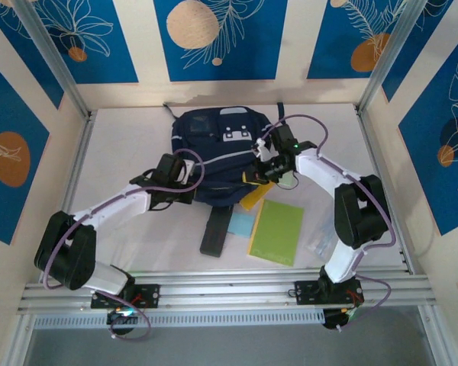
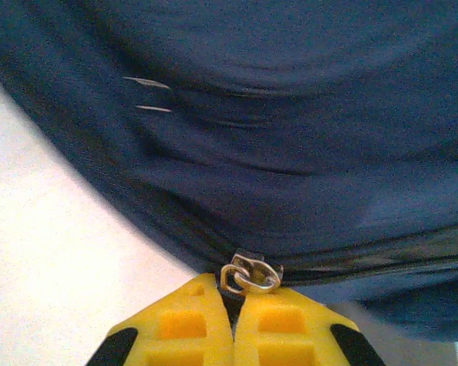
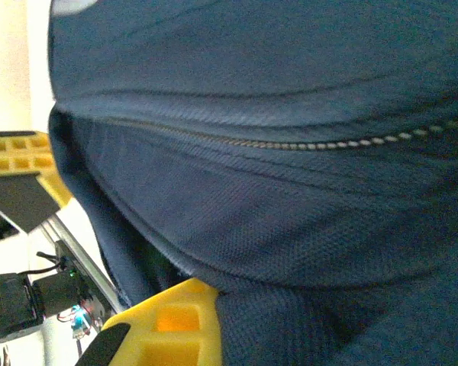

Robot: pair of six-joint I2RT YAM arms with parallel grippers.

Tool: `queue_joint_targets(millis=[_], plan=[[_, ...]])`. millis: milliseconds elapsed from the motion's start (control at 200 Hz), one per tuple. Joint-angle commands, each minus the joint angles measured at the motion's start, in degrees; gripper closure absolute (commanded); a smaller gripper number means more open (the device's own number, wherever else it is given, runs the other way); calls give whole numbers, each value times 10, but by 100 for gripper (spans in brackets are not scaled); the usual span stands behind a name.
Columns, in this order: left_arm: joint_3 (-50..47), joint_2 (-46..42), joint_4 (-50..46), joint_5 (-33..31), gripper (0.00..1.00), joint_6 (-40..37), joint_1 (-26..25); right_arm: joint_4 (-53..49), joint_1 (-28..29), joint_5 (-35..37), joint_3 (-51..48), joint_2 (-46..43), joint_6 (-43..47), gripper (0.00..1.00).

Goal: Pack the student bag
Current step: Unzip the student bag at the top-center of the table.

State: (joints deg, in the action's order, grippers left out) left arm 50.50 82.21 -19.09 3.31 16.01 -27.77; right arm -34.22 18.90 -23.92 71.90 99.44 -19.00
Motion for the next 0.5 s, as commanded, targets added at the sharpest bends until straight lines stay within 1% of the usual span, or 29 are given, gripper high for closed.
queue_joint_targets(millis=[0, 65, 165, 255, 335, 370, 495], plan=[[-33, -28, -70, -40, 100, 13, 16, -28, -31, -24, 20, -25, 48, 100], [-46, -35, -68, -20, 100, 24, -3, -15, -18, -53, 39, -14, 46, 100], [-63, -44, -66, -1, 100, 51, -36, -37, 14, -66, 96, 16, 70, 100], [-84, -63, -53, 18, 100, 80, -54, -77, 41, -62, 148, 51, 116, 100], [-104, -88, -44, 22, 100, 92, -62, -121, 47, -44, 191, 81, 152, 100], [-112, -97, -44, 14, 100, 91, -63, -134, 44, -30, 205, 93, 164, 100], [-124, -104, -60, -54, 100, 74, -58, -151, 18, 10, 230, 123, 182, 100]])
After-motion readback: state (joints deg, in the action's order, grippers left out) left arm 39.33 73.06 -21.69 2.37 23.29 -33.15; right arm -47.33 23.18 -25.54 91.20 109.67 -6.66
